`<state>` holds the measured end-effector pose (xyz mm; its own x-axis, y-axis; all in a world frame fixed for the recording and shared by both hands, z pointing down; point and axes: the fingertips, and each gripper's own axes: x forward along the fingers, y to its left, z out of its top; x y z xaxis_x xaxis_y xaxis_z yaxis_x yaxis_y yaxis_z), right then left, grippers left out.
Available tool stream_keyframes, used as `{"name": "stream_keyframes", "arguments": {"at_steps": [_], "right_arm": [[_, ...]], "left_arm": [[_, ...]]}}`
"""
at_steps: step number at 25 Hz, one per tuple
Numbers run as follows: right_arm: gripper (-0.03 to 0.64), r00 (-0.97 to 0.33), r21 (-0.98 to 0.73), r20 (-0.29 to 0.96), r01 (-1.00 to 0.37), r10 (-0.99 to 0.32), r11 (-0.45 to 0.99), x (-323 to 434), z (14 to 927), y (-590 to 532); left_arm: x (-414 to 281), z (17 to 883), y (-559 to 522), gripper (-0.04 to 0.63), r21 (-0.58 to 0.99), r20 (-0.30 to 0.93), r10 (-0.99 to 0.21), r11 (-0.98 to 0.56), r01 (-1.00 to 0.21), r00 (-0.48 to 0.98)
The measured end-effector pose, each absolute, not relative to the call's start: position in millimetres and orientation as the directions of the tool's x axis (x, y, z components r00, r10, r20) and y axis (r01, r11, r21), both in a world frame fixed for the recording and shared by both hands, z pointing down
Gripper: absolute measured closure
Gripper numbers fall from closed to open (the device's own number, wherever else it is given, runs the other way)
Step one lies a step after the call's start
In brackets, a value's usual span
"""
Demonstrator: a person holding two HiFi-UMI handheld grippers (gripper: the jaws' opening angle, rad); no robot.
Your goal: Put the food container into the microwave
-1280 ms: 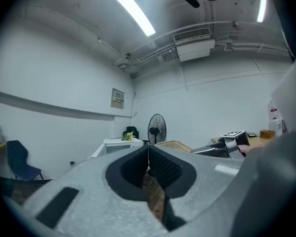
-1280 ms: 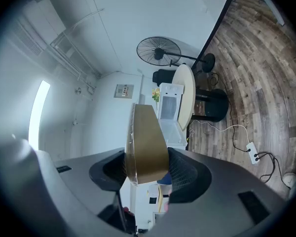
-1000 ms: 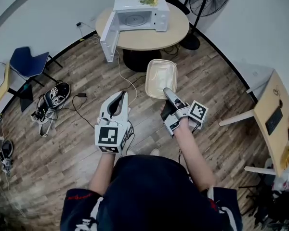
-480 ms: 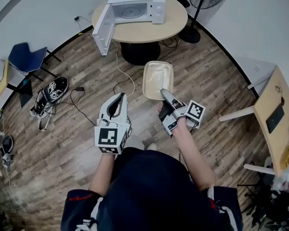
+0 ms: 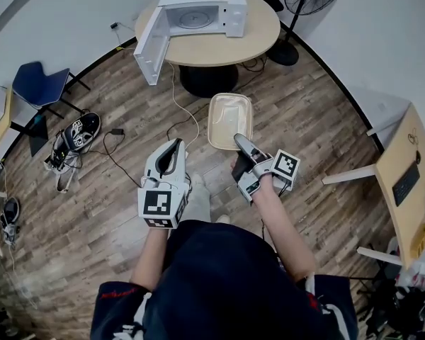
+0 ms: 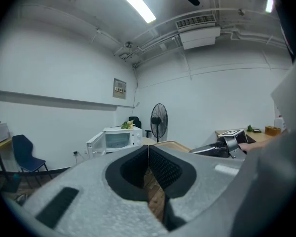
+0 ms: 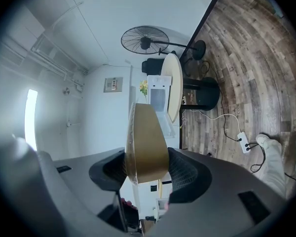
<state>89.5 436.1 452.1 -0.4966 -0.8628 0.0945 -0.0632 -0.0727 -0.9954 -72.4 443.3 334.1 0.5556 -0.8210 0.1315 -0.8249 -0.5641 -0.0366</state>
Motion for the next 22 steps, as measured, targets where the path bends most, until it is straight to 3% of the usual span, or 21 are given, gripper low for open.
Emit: {"name": "stream_keyframes", "arguments": {"at_steps": [22], "right_arm": [[0.388,-0.488,-0.993,0.115,-0.047,-0.866,-0.105,65.6,448.5,217.8]], "left_arm": [[-82.6,331.3,215.5,0.577,-0.005,0.14,-0.785,-0.609,-0.793,0.603]]}}
